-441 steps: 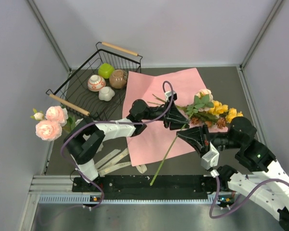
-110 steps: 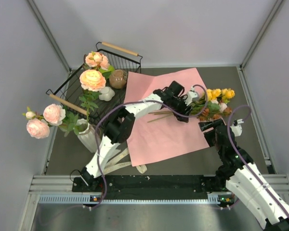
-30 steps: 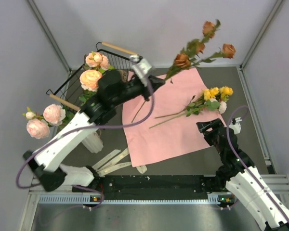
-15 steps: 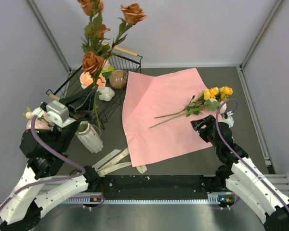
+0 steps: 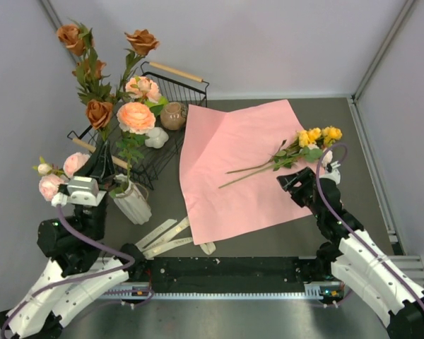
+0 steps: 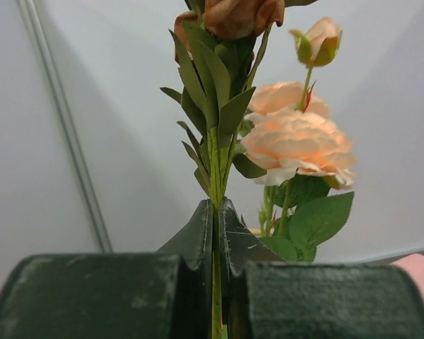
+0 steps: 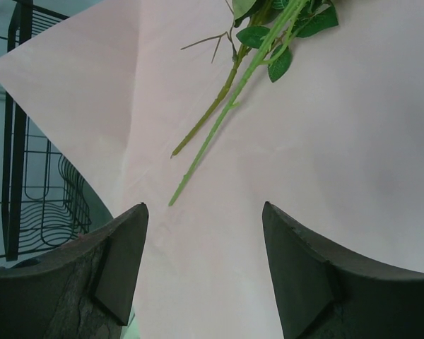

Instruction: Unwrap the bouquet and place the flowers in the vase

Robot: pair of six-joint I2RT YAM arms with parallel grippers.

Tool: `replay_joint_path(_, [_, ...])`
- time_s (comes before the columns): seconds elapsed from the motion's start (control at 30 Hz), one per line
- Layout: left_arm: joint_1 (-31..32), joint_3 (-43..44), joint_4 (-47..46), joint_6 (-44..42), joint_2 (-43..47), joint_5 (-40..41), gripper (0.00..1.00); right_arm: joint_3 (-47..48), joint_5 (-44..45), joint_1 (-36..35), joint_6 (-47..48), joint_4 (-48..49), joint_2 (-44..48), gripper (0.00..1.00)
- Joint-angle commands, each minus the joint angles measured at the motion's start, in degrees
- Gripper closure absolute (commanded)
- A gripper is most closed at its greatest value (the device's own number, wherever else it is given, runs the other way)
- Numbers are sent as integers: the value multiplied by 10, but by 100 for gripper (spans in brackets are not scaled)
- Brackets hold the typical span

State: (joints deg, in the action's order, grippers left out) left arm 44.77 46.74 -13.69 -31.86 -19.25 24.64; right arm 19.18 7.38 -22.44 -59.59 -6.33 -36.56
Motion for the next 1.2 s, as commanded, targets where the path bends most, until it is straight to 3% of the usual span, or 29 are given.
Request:
replay_joint_path(0.0, [-1,-53,-146,-73,1,80,100,15,-8,5,1,24,2,34])
replay_joint_path(0.17, [-1,-89,-265,-112,-27,100,100,10,-12,6,-3,23,7,34])
replay_joint_path(0.63, [-1,-122,-280,-166,-41,112,100,-5,-13,6,-13,19,23,34])
replay_joint_path(0.83, [-1,-197,-358,-186,-41,152,100,-9,-14,6,-13,19,26,34])
replay_joint_path(1.17, [-1,-213,-351,-140,-36,228,100,-27,-32,6,-33,32,22,34])
